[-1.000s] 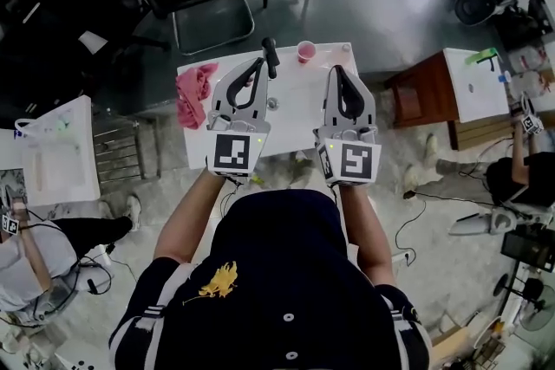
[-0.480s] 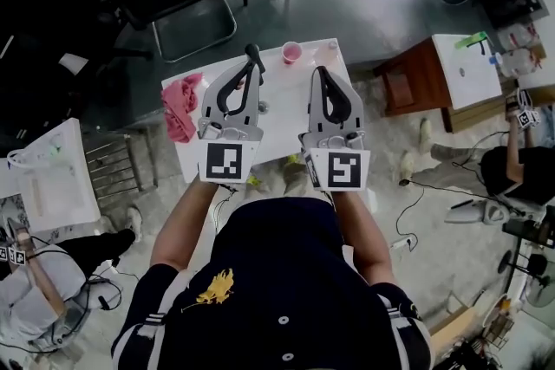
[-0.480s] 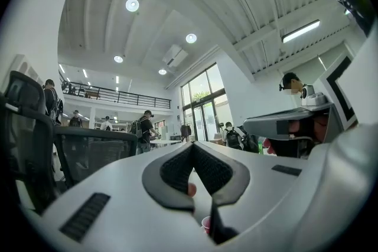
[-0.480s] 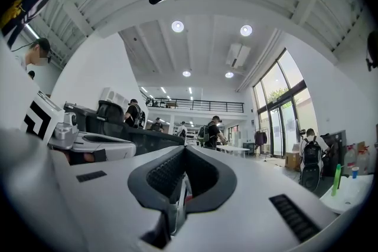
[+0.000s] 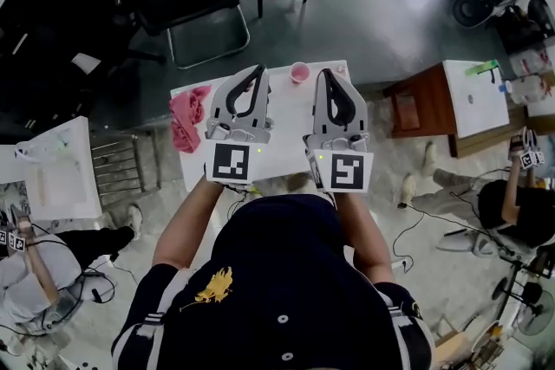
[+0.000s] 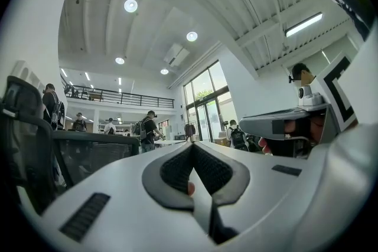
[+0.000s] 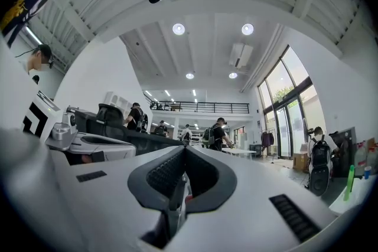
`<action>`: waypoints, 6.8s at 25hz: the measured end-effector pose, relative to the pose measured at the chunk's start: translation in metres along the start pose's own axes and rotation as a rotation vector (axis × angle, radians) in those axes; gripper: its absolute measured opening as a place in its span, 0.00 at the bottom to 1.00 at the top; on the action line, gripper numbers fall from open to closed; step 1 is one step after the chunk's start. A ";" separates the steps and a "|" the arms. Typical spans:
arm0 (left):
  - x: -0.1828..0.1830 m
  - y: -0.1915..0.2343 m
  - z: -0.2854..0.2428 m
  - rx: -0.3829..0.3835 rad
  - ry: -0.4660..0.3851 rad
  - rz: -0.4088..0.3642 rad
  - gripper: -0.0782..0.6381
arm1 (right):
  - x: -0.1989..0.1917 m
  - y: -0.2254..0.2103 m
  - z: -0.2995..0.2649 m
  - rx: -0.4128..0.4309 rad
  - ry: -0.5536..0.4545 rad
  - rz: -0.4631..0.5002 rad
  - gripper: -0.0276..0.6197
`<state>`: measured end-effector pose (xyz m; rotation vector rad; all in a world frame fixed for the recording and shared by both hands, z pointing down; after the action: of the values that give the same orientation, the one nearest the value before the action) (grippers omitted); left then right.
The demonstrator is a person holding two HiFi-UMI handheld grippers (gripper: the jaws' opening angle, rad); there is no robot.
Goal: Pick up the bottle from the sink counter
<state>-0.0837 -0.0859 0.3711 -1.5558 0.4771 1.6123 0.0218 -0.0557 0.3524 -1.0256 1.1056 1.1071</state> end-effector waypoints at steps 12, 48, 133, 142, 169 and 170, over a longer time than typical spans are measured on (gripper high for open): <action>-0.004 -0.007 -0.025 -0.021 0.016 -0.049 0.13 | -0.006 -0.031 -0.007 -0.016 0.015 -0.021 0.08; -0.063 -0.063 -0.077 -0.195 0.122 -0.074 0.13 | -0.075 -0.113 -0.013 -0.123 0.182 0.016 0.08; -0.231 -0.166 -0.098 -0.374 0.523 -0.009 0.13 | -0.280 -0.232 0.039 -0.386 0.579 -0.143 0.08; -0.245 -0.167 -0.104 -0.369 0.547 0.012 0.13 | -0.290 -0.240 0.035 -0.381 0.588 -0.145 0.08; -0.291 -0.191 -0.114 -0.350 0.649 0.070 0.13 | -0.338 -0.264 0.021 -0.311 0.687 -0.164 0.08; -0.291 -0.192 -0.114 -0.351 0.653 0.070 0.13 | -0.341 -0.265 0.020 -0.310 0.691 -0.164 0.08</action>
<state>0.1044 -0.1453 0.6804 -2.3674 0.6148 1.2510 0.2538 -0.1272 0.7099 -1.7957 1.3742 0.8162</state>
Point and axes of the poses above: the fingertips, and each gripper's own axes: z backward along the fingers, y to its left, x out of its top, the point moved 2 cm from there along z, backward along the fingers, and after that the axes turned 10 degrees about -z, right-handed, at the moved point
